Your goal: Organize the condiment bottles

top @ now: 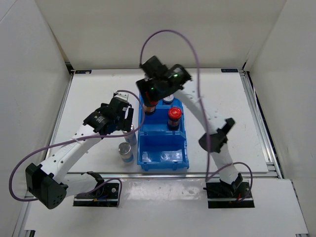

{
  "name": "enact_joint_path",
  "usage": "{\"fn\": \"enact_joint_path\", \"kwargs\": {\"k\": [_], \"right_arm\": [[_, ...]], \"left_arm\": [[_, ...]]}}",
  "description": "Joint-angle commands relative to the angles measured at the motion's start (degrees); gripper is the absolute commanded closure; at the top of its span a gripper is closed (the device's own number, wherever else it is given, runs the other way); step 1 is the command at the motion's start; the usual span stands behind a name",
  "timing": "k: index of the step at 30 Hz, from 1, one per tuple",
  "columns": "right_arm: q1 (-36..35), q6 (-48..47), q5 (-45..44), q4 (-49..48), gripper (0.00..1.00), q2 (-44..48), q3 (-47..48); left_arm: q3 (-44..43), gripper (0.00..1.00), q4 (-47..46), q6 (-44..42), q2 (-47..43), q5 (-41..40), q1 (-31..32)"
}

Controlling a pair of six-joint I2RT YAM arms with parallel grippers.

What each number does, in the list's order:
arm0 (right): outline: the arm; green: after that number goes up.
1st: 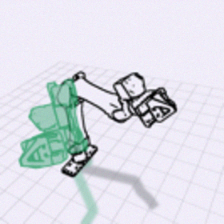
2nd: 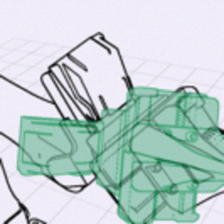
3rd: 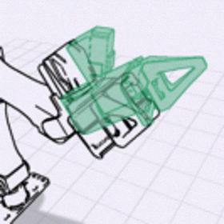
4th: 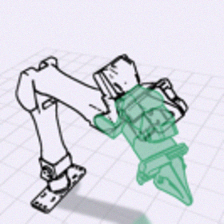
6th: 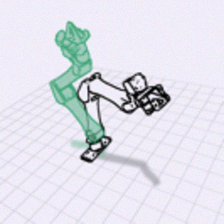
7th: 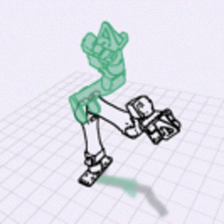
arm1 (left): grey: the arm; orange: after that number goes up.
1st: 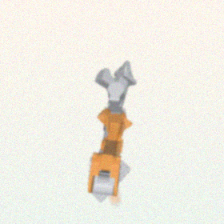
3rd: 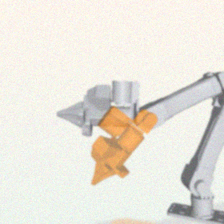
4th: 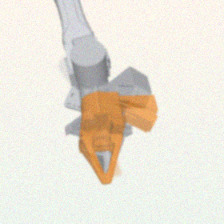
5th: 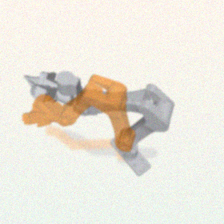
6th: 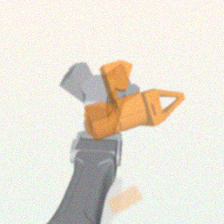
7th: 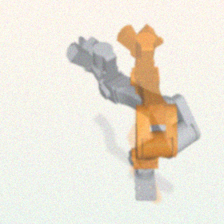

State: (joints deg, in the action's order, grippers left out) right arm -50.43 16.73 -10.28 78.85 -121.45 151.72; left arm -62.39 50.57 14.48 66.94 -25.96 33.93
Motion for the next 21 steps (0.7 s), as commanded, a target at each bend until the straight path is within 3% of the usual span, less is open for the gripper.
{"fn": "enact_joint_path", "kwargs": {"k": [1,3,9,21], "right_arm": [[-1.8,-5.1,1.2,9.7,1.0,-7.4,8.7],[-2.3,-4.6,0.7,11.6,1.0,-12.2,13.1],[-2.8,-4.0,-1.7,12.4,1.0,-16.5,14.2],[-4.6,-1.8,-3.5,14.3,1.0,-12.1,17.6]], "left_arm": [[-1.1,0.0,-0.7,0.8,-1.3,-0.2,0.3],[-1.6,0.0,-0.7,0.3,-1.3,0.3,0.3],[-1.6,0.0,-0.7,0.3,-1.3,0.9,0.3],[-2.1,0.0,0.9,0.3,-1.8,-0.1,0.3]]}}
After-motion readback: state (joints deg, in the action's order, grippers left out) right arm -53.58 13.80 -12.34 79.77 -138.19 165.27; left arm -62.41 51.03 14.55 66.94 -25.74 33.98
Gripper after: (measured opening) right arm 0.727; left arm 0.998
